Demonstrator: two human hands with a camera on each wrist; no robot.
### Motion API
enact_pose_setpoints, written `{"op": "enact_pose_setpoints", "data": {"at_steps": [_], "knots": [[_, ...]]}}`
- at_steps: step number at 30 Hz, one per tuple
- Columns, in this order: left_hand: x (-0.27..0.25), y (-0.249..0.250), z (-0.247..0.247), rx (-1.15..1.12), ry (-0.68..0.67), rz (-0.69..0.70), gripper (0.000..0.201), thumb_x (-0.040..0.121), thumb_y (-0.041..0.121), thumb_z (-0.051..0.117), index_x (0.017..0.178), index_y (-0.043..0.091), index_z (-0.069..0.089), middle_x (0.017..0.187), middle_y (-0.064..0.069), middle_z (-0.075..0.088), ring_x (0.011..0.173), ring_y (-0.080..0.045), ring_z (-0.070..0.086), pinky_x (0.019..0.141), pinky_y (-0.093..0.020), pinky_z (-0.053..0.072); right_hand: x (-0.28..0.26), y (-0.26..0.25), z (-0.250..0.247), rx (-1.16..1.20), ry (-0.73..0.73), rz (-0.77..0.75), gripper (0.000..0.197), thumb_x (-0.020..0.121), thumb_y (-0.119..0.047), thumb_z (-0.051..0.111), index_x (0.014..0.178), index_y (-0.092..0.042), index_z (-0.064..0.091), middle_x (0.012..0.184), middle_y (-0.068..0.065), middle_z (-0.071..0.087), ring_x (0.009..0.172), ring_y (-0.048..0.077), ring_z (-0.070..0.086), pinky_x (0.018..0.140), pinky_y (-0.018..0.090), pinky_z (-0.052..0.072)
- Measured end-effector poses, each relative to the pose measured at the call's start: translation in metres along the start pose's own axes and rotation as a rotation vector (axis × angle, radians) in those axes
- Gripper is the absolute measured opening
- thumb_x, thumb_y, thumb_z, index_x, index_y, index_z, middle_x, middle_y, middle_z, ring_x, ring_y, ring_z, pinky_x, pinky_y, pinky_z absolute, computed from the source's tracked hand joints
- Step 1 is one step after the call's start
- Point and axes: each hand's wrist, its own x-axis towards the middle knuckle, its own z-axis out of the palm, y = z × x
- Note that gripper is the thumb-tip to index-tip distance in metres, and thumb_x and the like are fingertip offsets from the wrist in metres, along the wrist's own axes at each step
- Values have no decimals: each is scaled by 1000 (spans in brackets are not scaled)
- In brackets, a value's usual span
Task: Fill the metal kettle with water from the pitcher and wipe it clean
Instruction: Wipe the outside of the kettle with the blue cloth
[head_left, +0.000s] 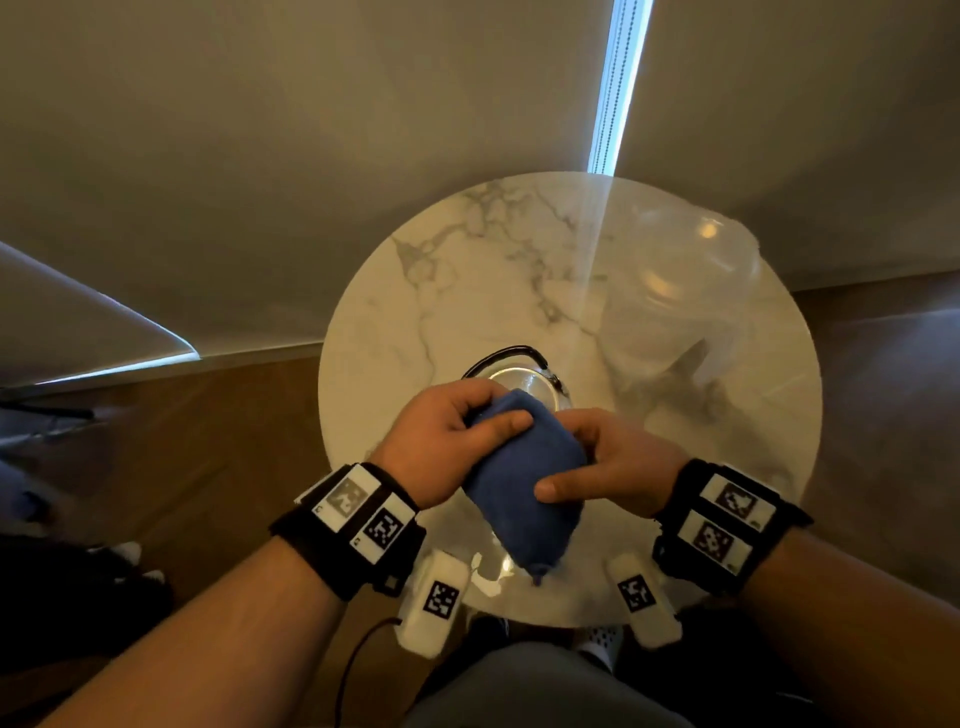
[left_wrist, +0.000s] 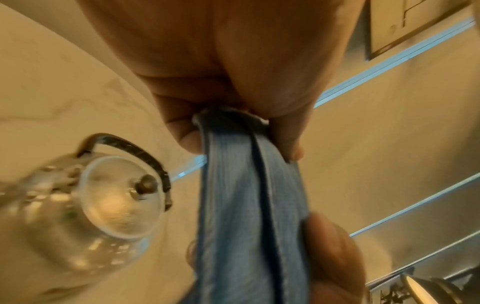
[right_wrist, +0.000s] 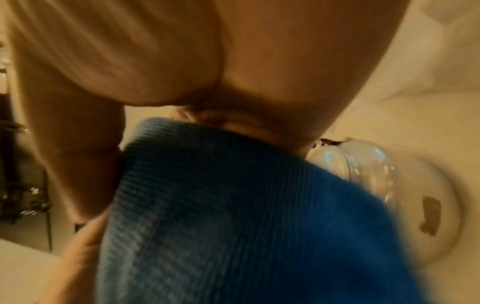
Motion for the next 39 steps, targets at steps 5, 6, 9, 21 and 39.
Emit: {"op": "enact_pose_setpoints", "data": {"at_steps": [5,6,9,21,39], "knots": [[23,-46,-19,20,84,-119,10,97,25,73,99,15,73,89,-14,73,72,-7,66,66,-23,55,5,39,14,437,257,190,79,62,-18,80,133,6,56,124,29,67,114,44,64,100,58,52],[30,-57,-23,126,127,-119,15,94,29,76,104,19,71,95,-7,72,79,-5,66,69,-22,55,1,48,16,579,305,201,82,65,-16,77,141,1,51,134,32,62,122,49,61,104,62,49],[49,-88,-33,400,98,-151,59,81,37,85,133,25,59,130,2,60,115,-15,63,97,-34,54,-11,63,21,758,483,159,65,82,-1,67,143,-13,51,134,30,64,116,51,65,90,56,59],[69,-121,-7,579,-99,-28,98,62,39,93,147,28,44,151,1,40,123,-30,61,102,-45,55,54,78,38,-1143,806,219,65,98,-23,53,157,-40,31,167,-14,27,91,31,67,68,29,46],[75,-126,-6,667,-127,-93,81,68,43,92,135,23,53,157,6,36,118,-28,64,90,-47,58,50,76,32,-1162,584,385,81,94,-15,49,162,-41,12,172,-18,9,95,28,68,69,30,47]]}}
